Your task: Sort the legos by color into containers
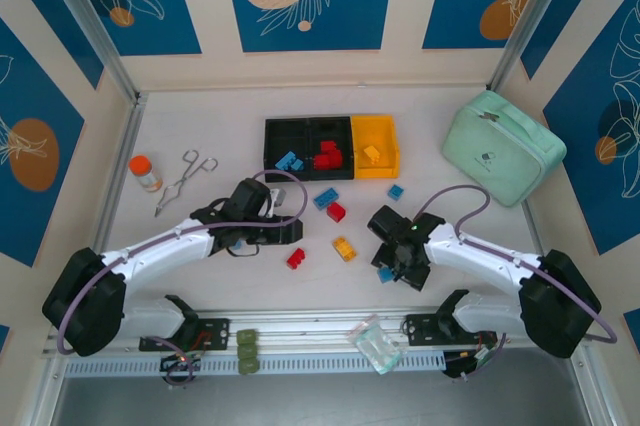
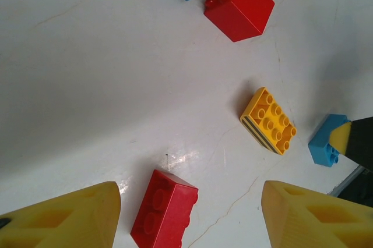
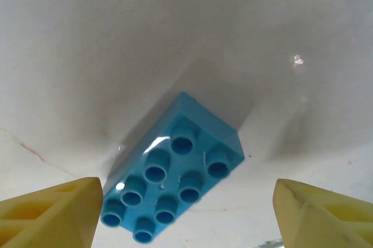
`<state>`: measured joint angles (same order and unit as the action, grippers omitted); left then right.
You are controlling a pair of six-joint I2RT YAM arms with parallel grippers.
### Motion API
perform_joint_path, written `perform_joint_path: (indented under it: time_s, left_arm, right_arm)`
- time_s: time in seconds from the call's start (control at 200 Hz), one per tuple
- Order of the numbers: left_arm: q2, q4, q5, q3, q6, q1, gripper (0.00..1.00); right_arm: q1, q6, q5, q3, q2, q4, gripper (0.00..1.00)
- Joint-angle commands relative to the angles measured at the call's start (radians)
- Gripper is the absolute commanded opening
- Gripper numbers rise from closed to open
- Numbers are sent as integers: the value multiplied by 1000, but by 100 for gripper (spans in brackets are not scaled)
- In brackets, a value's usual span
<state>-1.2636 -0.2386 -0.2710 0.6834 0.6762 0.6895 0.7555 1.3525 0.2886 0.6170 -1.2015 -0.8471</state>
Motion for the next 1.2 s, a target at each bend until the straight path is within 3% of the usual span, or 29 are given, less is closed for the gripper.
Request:
perform_joint_path:
  time_s: [0.0, 0.145, 0.48, 0.8, 1.196]
  left_arm:
    - [2, 24, -14, 5, 8, 11, 65]
    - [9, 24, -4, -8, 13, 11, 65]
    - [10, 27, 4, -12, 19, 11, 65]
    - [45, -1, 51, -18, 47, 9, 65]
    - [223, -221, 194, -69, 106, -91, 65]
  right_arm:
    - [5, 56, 16, -11, -28, 61, 76]
    - [2, 50, 16, -10, -73, 90, 71]
    - [10, 18, 47, -6, -37, 84, 33]
    - [15, -122, 104, 142, -26, 47, 28]
    - [14, -416, 78, 567, -341, 106, 28]
